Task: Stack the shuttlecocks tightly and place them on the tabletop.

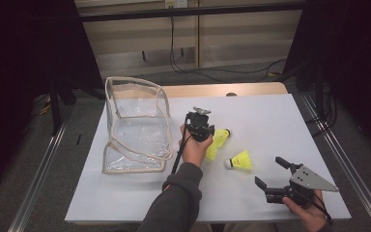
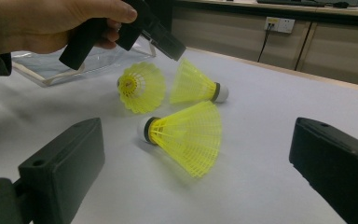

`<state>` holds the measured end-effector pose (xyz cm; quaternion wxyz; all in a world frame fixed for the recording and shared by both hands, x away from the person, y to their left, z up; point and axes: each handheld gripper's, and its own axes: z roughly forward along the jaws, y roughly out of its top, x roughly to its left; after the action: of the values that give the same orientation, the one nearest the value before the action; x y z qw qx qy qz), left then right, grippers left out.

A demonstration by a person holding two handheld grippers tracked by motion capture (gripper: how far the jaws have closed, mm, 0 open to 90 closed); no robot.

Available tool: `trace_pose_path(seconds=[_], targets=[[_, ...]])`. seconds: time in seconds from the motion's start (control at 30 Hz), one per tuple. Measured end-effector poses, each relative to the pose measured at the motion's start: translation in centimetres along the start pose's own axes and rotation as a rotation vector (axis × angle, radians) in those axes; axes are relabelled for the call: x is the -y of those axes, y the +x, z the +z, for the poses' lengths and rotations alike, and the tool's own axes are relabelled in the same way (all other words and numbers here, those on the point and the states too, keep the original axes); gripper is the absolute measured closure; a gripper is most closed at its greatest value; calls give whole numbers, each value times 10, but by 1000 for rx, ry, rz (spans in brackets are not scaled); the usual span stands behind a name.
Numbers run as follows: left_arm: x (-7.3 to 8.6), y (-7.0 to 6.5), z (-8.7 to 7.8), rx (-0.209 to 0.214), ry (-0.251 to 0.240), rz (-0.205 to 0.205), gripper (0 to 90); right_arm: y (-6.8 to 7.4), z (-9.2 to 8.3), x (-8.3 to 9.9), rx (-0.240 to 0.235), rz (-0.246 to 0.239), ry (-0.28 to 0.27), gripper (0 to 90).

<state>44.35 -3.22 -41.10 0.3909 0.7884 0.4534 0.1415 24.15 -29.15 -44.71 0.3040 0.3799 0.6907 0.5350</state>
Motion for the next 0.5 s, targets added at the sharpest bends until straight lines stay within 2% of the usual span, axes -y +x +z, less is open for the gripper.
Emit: trace_pose_path(seconds=[0.23,0.5], targets=[[0,0,-7,2,11,15,666,0,0,0,3,-1,1,28],[4,2,-14,10,12,-1,565,1,0,-1,0,2,0,28]])
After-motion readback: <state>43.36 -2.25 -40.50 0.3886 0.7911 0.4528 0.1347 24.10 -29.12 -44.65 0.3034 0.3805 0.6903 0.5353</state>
